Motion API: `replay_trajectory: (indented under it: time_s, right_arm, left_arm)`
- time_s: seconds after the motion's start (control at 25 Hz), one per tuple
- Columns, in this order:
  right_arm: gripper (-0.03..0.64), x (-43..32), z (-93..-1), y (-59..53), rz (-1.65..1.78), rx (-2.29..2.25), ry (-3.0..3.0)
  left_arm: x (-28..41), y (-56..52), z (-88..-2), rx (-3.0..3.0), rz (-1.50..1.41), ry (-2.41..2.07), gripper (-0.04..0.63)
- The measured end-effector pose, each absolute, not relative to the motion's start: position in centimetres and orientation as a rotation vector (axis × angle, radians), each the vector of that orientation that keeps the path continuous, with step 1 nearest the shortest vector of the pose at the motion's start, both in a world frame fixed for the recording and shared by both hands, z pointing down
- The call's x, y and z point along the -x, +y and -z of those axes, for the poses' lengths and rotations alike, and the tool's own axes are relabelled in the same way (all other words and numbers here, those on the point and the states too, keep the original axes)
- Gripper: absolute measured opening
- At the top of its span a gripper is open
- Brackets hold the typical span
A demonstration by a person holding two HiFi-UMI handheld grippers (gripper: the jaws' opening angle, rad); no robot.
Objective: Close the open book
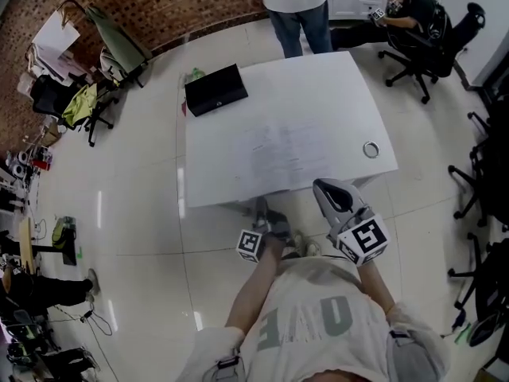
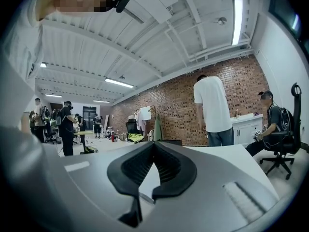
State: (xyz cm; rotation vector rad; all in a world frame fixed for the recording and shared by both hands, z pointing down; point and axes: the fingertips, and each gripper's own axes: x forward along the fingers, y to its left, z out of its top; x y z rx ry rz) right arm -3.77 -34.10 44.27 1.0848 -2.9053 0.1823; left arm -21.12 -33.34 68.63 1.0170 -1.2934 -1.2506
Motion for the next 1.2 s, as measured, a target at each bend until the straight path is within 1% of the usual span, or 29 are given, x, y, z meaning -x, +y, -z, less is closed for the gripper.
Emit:
replay_trajectory:
  time_s: [0.32, 1.2]
  right_arm:
    - [0.003, 3.5, -44.8, -35.1, -0.203, -1.106, -2.87]
    - [0.003, 4.3, -46.4, -34.9, -0.275, -1.075, -2.848]
  left_arm:
    - [20.8, -33.8, -70.7, -0.918, 1.255, -1.287, 0.115]
    - [20.3, -34.8, -70.2, -0.919, 1.29, -1.234, 0.1]
